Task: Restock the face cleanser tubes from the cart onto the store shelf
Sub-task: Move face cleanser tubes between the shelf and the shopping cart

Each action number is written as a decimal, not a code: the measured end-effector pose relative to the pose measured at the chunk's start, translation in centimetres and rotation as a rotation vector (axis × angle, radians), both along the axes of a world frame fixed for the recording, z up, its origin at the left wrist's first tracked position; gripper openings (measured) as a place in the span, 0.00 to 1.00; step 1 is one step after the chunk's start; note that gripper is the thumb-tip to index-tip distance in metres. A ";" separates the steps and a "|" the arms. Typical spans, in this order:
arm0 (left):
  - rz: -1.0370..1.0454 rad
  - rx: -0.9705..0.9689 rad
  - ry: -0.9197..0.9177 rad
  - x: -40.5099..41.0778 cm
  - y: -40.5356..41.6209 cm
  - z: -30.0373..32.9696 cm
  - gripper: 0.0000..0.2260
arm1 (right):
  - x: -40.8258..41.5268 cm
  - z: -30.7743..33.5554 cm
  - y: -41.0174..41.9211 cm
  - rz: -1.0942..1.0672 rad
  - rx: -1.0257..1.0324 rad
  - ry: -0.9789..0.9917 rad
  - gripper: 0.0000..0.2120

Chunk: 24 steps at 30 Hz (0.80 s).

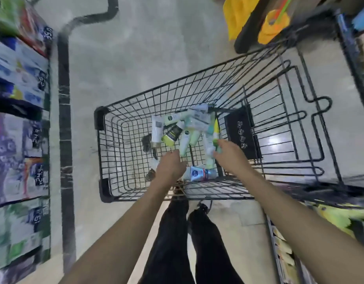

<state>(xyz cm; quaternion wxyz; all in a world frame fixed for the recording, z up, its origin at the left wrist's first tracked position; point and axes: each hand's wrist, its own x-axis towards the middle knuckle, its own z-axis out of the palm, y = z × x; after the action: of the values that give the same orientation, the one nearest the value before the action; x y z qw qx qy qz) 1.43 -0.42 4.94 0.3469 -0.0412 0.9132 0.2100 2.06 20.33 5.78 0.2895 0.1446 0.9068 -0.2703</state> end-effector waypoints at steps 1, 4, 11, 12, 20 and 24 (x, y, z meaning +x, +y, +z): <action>0.010 0.005 -0.022 -0.9 0.0 -1.5 0.17 | -0.9 -1.7 -0.5 -0.036 -0.011 -0.023 0.21; 0.038 0.013 -0.070 -3.4 0.1 -6.4 0.14 | -3.3 -7.0 -2.2 -0.167 -0.077 -0.113 0.19; 0.128 0.010 -0.154 -6.6 0.9 -15.6 0.12 | -7.5 -18.4 -4.7 -0.452 -0.127 -0.209 0.25; 0.142 0.014 -0.147 -6.9 1.1 -17.1 0.12 | -8.4 -19.6 -4.8 -0.474 -0.110 -0.210 0.26; 0.187 -0.018 -0.137 -6.9 1.9 -23.6 0.21 | -11.9 -27.0 -6.3 -0.612 -0.084 -0.226 0.34; 0.212 -0.019 -0.100 -6.6 1.8 -25.8 0.21 | -12.0 -28.5 -7.2 -0.735 -0.069 -0.196 0.32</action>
<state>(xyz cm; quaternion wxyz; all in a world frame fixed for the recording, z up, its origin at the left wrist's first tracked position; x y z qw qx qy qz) -5.14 1.34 -20.81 0.3675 -0.1513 0.8872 0.2345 -9.91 13.13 -22.73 0.2633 0.4754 0.7529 -0.3712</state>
